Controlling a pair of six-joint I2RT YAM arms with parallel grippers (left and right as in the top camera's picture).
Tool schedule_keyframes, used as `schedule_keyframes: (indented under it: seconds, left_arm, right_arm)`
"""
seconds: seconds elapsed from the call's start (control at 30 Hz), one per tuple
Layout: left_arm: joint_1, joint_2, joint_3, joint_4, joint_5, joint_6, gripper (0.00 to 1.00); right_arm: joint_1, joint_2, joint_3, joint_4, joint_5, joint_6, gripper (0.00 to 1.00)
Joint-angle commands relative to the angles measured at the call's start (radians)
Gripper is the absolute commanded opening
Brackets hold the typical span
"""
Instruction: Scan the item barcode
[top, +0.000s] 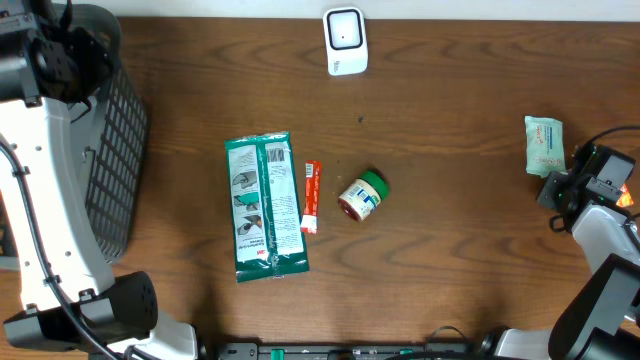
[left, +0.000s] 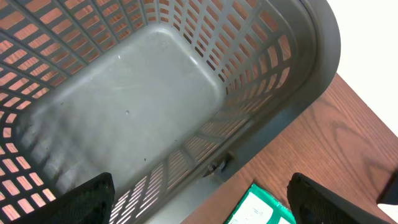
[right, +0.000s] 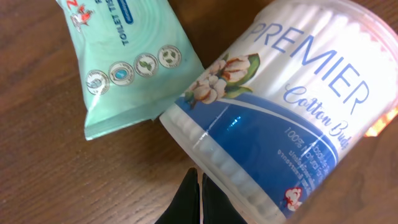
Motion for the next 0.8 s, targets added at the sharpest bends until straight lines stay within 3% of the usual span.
schedule_keyframes:
  seconds: [0.0,0.53,0.67,0.7,0.77]
  left_arm:
    - [0.003,-0.008,0.005,-0.003,-0.013,0.002,0.88]
    - [0.003,-0.008,0.005,-0.003,-0.013,0.002,0.89]
    - [0.003,-0.008,0.005,-0.003,-0.013,0.002,0.89]
    - [0.003,-0.008,0.005,-0.003,-0.013,0.002,0.88]
    - [0.003,-0.008,0.005,-0.003,-0.013,0.002,0.88]
  right_arm:
    - [-0.003,0.008,-0.002,0.003,-0.031,-0.02,0.01]
    - [-0.003,-0.046,-0.001,-0.032,-0.203,-0.041,0.01]
    - [-0.003,-0.089,-0.001,-0.037,-0.323,-0.04,0.05]
    - [-0.003,-0.101,-0.001,-0.039,-0.348,-0.035,0.1]
    - [-0.003,-0.135,-0.001,-0.035,-0.382,0.042,0.5]
